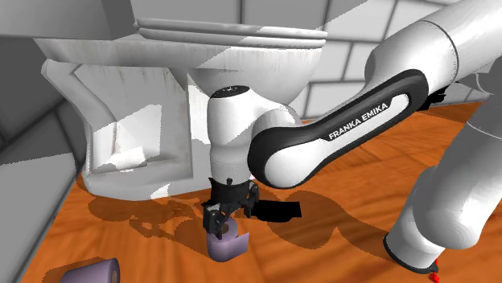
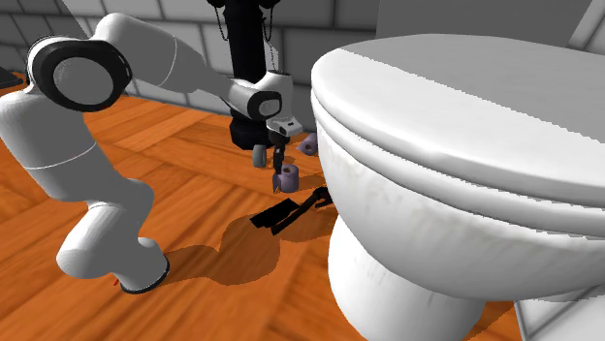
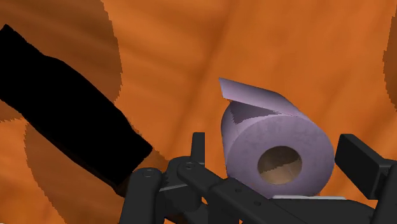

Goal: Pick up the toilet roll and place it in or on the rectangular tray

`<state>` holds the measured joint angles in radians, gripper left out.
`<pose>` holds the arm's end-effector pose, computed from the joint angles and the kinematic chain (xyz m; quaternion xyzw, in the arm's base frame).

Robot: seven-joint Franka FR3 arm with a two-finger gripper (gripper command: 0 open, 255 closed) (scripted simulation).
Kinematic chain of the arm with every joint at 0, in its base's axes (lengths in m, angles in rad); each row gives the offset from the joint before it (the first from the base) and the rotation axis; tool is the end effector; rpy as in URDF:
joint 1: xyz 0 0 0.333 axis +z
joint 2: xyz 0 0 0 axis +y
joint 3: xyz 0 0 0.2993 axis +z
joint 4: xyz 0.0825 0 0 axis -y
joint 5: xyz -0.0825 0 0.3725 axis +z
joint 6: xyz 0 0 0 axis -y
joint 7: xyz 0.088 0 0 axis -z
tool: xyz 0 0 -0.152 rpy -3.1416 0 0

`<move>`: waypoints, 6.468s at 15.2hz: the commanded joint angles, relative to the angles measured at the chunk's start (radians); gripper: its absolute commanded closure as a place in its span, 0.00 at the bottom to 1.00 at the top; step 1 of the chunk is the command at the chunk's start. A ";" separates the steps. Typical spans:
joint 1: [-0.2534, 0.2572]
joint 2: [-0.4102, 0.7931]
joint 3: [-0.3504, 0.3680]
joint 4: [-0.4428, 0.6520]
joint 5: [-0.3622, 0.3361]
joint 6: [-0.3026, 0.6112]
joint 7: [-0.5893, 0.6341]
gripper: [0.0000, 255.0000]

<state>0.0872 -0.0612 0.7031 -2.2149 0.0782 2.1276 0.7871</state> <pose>0.3507 0.3630 0.3390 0.9995 -0.0206 -0.0232 0.0049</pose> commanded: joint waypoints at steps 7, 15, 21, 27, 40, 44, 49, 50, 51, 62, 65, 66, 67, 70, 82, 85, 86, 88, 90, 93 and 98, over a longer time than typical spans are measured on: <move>0.016 0.121 0.020 -0.007 -0.096 0.097 0.087 0.00; 0.018 0.136 0.019 -0.017 -0.109 0.118 0.097 0.00; 0.018 0.136 0.019 -0.017 -0.109 0.118 0.097 1.00; 0.017 0.126 0.020 -0.012 -0.100 0.105 0.091 1.00; 0.007 0.014 0.015 0.075 -0.015 -0.067 0.030 1.00; 0.006 -0.011 0.010 0.109 0.001 -0.121 0.019 1.00; 0.004 -0.036 0.003 0.157 0.015 -0.188 0.009 1.00; 0.004 -0.037 0.003 0.158 0.016 -0.190 0.008 1.00; -0.002 -0.079 -0.014 0.124 0.042 -0.191 -0.027 1.00; -0.007 -0.458 -0.248 -0.178 0.161 -0.266 -0.349 1.00; -0.010 -0.507 -0.289 -0.230 0.157 -0.270 -0.397 1.00; -0.010 -0.505 -0.286 -0.241 0.159 -0.256 -0.397 1.00; -0.009 -0.502 -0.283 -0.252 0.161 -0.242 -0.397 1.00; -0.008 -0.491 -0.274 -0.285 0.165 -0.198 -0.397 1.00; -0.008 -0.429 -0.238 -0.387 0.180 -0.035 -0.395 1.00; -0.008 -0.429 -0.238 -0.387 0.180 -0.035 -0.395 1.00; -0.008 -0.429 -0.238 -0.387 0.180 -0.035 -0.395 1.00; -0.008 -0.429 -0.238 -0.387 0.180 -0.035 -0.395 1.00; -0.008 -0.429 -0.238 -0.387 0.180 -0.035 -0.395 0.00; -0.008 -0.429 -0.238 -0.387 0.180 -0.035 -0.395 0.00; -0.011 -0.477 -0.269 -0.292 0.165 -0.178 -0.397 0.00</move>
<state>0.0783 -0.5316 0.4409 -2.5333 0.2480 1.9853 0.3898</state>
